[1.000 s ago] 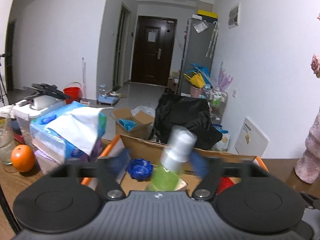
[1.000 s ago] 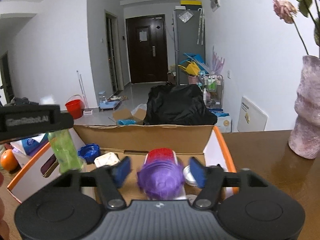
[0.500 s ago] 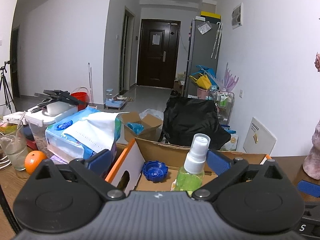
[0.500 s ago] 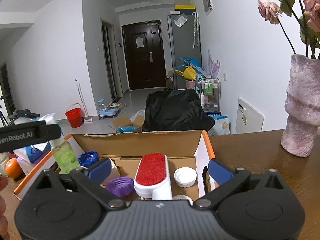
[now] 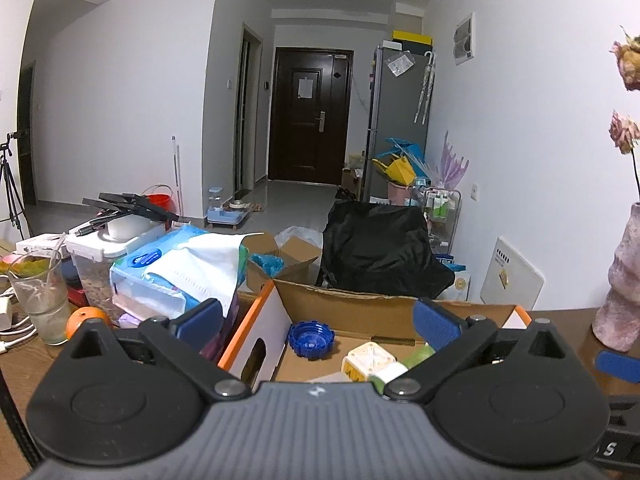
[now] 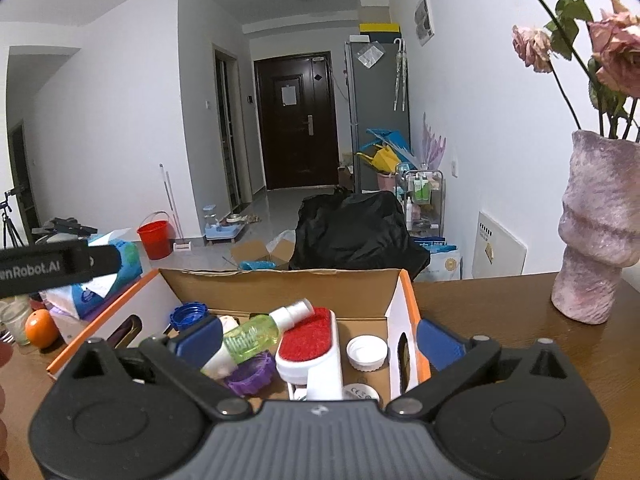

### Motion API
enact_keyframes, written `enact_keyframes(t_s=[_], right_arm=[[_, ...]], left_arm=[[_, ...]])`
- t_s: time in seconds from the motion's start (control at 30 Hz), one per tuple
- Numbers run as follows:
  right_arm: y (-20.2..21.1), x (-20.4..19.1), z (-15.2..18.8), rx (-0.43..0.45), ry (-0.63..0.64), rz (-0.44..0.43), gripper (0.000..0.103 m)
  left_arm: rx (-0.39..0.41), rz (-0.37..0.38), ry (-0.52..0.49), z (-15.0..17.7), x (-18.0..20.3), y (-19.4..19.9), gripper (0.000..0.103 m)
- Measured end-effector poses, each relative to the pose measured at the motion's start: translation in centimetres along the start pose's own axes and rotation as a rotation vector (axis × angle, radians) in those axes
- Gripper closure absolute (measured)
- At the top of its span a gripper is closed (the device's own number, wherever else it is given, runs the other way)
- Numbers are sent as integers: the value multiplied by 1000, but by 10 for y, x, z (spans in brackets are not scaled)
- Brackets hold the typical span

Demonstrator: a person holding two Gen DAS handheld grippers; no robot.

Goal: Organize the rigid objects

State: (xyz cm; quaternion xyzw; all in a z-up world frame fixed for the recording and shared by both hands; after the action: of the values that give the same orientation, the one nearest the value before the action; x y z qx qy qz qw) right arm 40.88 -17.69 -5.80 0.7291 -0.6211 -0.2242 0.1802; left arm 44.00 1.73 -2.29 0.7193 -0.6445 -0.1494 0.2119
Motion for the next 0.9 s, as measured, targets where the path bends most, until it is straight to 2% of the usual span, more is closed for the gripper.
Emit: enact_keyframes(t_s=[0.4,0.9], right_arm=[[53,5,17,36,12,0,0],[153,6,60,86,32,7,0]], left_arm=[[-9,7,-17,20,-3,42,0],[-5,12,-39,61,-11,134,0]])
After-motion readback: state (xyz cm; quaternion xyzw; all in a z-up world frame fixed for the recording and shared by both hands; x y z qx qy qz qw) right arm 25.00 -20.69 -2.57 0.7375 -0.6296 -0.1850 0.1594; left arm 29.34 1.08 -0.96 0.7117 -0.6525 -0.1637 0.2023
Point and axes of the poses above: each gripper's, at about its wrist camera, not at the fingertips, and y roughly against the way its jaws point, x to its right, z to its underside, the point moved 2 cm from there along -y, roughly the way its jaws point, and after that the axes turned 8 degrees about -x, right-handed, at the moved point
